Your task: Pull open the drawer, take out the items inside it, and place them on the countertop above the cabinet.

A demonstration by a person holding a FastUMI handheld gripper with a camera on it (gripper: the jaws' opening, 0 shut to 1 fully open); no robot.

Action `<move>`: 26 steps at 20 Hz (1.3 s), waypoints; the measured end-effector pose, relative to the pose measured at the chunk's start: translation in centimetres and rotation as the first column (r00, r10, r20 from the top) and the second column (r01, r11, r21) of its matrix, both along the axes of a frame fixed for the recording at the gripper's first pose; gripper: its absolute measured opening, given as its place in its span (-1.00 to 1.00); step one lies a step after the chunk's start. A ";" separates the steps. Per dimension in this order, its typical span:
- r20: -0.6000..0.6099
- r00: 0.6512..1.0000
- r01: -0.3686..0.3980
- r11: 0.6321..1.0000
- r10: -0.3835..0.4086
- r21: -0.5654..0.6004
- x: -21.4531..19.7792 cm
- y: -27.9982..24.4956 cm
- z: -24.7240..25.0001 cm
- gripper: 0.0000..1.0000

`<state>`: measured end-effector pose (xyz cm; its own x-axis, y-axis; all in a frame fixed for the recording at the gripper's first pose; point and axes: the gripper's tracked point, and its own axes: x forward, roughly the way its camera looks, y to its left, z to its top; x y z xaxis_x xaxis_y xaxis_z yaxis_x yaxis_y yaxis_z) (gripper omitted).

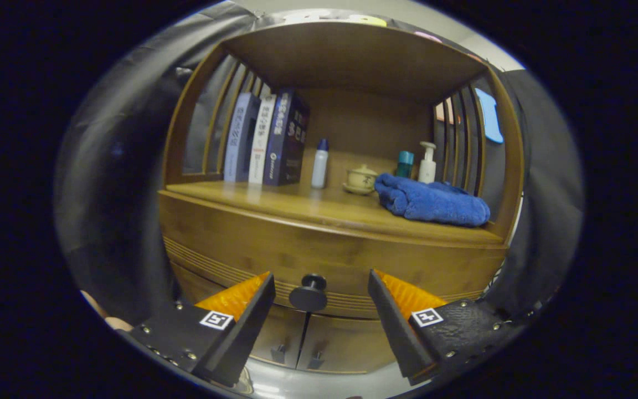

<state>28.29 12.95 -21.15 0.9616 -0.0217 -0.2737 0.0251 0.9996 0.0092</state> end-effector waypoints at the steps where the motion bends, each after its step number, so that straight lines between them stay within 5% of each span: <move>1: -0.019 1.000 0.003 1.000 -0.003 0.009 0.7 0.2 -1.0 1.00; 10: -0.063 0.996 0.069 0.996 -0.066 0.053 1.9 1.4 -3.0 -0.18; 13: -0.097 0.989 0.120 0.988 -0.110 0.102 2.4 1.4 -3.5 -0.18; 18: -0.100 0.989 0.116 0.989 -0.107 0.088 1.9 1.3 -3.3 -0.52; 26: -0.114 0.987 0.123 0.987 -0.111 0.106 -2.5 1.9 -3.1 -0.52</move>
